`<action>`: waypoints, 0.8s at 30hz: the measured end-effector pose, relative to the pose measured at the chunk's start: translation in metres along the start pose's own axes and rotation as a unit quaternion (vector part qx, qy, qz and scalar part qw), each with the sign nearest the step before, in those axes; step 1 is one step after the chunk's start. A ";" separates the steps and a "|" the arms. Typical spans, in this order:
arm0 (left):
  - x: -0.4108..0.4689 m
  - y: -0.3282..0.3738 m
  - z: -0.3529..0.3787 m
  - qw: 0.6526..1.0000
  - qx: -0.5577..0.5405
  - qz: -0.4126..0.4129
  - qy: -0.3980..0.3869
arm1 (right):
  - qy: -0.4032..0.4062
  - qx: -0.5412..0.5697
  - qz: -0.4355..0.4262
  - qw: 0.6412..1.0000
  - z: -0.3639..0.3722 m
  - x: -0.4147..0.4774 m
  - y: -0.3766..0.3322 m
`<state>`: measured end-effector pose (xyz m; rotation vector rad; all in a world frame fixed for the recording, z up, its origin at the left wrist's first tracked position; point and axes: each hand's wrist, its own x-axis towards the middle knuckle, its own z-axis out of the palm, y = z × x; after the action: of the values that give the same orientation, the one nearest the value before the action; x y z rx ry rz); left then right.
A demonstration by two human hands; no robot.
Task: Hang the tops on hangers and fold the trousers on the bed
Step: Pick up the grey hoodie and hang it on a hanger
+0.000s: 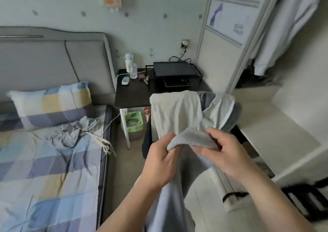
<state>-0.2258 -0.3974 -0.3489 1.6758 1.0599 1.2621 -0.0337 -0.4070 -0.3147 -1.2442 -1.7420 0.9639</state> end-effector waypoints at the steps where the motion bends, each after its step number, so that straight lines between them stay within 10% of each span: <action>1: 0.016 0.006 0.017 1.000 -0.010 0.005 -0.009 | 0.010 -0.009 0.000 1.000 -0.019 0.000 0.006; 11: 0.134 0.037 0.147 0.987 -0.093 0.067 -0.110 | 0.043 -0.267 0.036 0.962 -0.162 -0.002 0.053; 24: 0.271 0.041 0.214 0.942 -0.123 0.124 -0.285 | 0.168 -0.393 0.339 0.838 -0.204 0.035 0.114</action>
<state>0.0330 -0.1801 -0.2663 1.8503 0.3377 0.9144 0.1851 -0.3183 -0.3264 -2.5076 -1.4384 0.2857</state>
